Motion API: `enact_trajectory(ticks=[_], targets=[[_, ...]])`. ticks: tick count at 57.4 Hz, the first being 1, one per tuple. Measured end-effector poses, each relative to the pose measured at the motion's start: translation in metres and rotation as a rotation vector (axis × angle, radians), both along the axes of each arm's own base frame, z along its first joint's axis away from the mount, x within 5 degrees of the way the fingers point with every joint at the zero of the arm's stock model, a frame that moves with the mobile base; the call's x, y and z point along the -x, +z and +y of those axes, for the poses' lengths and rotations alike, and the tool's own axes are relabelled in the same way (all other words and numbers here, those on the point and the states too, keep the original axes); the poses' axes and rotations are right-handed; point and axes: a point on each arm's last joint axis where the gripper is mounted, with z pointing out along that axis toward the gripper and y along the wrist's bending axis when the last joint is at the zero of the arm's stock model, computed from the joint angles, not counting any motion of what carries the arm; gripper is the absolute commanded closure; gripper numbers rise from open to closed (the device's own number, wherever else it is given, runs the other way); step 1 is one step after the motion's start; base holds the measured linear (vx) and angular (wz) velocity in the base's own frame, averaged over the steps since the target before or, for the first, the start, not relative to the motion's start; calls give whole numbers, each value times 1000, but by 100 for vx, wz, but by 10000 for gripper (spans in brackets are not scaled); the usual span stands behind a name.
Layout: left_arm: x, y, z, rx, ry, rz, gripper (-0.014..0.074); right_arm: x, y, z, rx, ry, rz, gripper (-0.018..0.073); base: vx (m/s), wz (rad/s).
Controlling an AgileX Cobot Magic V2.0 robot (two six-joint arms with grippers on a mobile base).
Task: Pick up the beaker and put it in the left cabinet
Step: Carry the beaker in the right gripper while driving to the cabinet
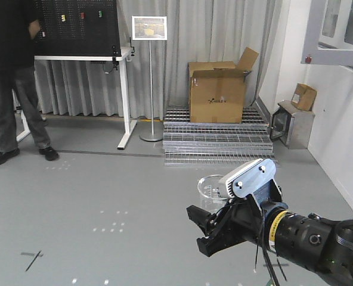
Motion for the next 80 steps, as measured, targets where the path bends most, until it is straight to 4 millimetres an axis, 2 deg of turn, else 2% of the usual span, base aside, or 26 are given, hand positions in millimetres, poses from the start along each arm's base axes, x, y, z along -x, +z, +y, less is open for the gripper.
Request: enact_trajectory(ticks=[80], targets=[[0, 0, 0, 0, 0, 0, 593, 0, 0, 0, 1, 0, 0, 456, 76, -4]])
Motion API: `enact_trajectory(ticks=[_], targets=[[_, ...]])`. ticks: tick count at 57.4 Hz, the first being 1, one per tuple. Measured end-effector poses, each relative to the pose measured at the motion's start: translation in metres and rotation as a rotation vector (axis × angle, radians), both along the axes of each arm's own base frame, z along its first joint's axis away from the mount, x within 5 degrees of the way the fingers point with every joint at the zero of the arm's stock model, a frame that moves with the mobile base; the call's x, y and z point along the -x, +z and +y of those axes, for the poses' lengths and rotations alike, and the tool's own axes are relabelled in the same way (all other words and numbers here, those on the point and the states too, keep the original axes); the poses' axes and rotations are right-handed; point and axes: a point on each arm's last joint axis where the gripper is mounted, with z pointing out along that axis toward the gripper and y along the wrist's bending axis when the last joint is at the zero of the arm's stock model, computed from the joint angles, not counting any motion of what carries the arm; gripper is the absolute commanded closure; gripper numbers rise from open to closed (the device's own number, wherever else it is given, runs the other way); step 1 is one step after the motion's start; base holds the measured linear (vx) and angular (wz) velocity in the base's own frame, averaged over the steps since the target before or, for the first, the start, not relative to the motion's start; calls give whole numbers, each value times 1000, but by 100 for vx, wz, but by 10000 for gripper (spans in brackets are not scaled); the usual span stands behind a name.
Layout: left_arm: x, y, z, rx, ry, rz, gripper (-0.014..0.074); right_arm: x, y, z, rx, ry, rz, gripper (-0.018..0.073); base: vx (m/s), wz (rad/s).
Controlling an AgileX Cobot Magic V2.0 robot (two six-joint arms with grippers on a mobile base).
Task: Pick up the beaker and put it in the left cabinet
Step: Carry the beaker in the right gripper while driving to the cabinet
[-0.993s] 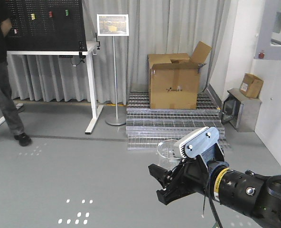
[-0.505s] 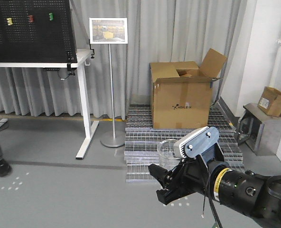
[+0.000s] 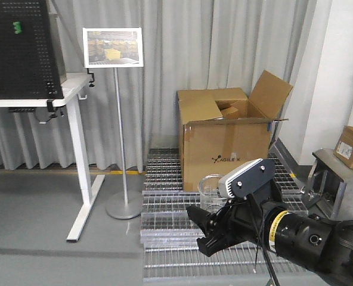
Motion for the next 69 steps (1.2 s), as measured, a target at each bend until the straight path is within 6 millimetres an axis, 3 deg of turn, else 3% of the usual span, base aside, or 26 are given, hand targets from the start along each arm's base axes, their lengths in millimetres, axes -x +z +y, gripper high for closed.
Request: enact_trajectory(ticks=[34, 69], targets=[[0, 0, 0, 0, 0, 0, 593, 0, 0, 0, -1, 1, -1, 456, 55, -22], [0, 0, 0, 0, 0, 0, 593, 0, 0, 0, -1, -2, 0, 456, 31, -82]])
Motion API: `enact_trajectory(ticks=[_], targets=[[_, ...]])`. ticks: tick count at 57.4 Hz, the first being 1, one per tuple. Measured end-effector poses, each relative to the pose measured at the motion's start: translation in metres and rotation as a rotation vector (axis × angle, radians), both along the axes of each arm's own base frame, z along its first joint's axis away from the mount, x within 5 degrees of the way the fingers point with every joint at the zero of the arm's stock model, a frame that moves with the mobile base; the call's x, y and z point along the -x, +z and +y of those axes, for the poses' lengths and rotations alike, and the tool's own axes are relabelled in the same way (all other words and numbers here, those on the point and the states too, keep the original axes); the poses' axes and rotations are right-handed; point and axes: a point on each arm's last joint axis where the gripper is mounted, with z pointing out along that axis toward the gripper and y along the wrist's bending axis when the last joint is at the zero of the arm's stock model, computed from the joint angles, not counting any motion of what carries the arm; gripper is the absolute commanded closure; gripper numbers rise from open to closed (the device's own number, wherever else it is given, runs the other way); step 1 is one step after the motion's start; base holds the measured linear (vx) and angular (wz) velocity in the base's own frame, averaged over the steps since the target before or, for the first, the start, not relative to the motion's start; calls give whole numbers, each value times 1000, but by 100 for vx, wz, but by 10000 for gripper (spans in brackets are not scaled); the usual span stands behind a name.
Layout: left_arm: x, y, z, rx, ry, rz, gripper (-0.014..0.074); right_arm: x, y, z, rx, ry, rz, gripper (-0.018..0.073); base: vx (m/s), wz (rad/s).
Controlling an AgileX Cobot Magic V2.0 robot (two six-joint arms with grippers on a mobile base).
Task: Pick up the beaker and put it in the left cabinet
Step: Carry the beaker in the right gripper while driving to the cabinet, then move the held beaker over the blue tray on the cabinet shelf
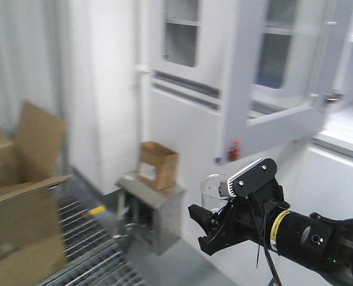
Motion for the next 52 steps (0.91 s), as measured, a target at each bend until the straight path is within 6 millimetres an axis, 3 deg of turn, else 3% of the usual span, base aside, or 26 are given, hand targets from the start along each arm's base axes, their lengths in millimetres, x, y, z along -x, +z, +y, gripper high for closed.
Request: enact_trajectory(ticks=[23, 52], targets=[[0, 0, 0, 0, 0, 0, 593, 0, 0, 0, 0, -1, 0, 456, 23, -81], [0, 0, 0, 0, 0, 0, 593, 0, 0, 0, 0, -1, 0, 456, 22, -57]])
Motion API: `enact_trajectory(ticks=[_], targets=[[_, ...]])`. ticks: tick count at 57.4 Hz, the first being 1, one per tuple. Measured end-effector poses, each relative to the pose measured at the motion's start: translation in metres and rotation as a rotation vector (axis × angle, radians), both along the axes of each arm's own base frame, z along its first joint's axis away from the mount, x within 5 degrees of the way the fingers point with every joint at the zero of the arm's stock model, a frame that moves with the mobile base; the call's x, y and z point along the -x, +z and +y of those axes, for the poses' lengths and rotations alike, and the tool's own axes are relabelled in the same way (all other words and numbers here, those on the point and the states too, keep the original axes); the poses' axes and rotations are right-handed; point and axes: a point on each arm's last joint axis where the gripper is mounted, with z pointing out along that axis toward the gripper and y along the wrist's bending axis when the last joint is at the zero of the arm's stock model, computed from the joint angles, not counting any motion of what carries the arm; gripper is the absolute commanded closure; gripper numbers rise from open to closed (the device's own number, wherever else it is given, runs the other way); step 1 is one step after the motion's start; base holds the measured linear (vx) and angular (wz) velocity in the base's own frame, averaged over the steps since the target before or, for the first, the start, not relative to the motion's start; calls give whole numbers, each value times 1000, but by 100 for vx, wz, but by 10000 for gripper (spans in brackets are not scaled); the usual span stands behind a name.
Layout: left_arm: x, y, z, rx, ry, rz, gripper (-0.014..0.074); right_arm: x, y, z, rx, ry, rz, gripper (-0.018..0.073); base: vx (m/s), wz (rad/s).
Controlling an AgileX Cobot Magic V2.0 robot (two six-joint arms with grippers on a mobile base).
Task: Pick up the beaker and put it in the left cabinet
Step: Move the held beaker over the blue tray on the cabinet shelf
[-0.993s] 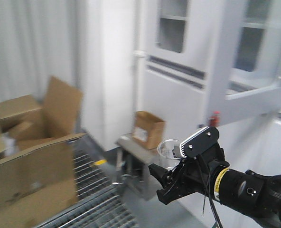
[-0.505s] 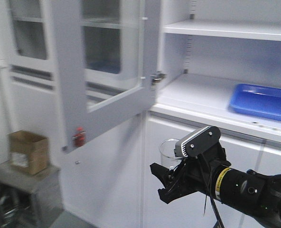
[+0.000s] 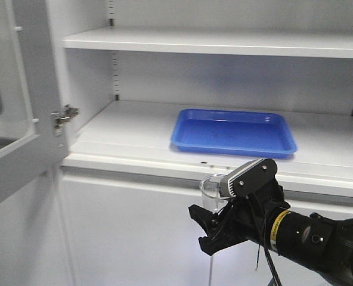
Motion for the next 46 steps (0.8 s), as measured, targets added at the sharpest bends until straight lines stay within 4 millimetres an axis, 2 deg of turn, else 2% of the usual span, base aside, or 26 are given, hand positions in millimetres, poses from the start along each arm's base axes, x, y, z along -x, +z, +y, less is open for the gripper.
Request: enact_trajectory(ticks=[19, 46], targets=[[0, 0, 0, 0, 0, 0, 593, 0, 0, 0, 0, 0, 0, 456, 23, -31], [0, 0, 0, 0, 0, 0, 593, 0, 0, 0, 0, 0, 0, 456, 24, -6]])
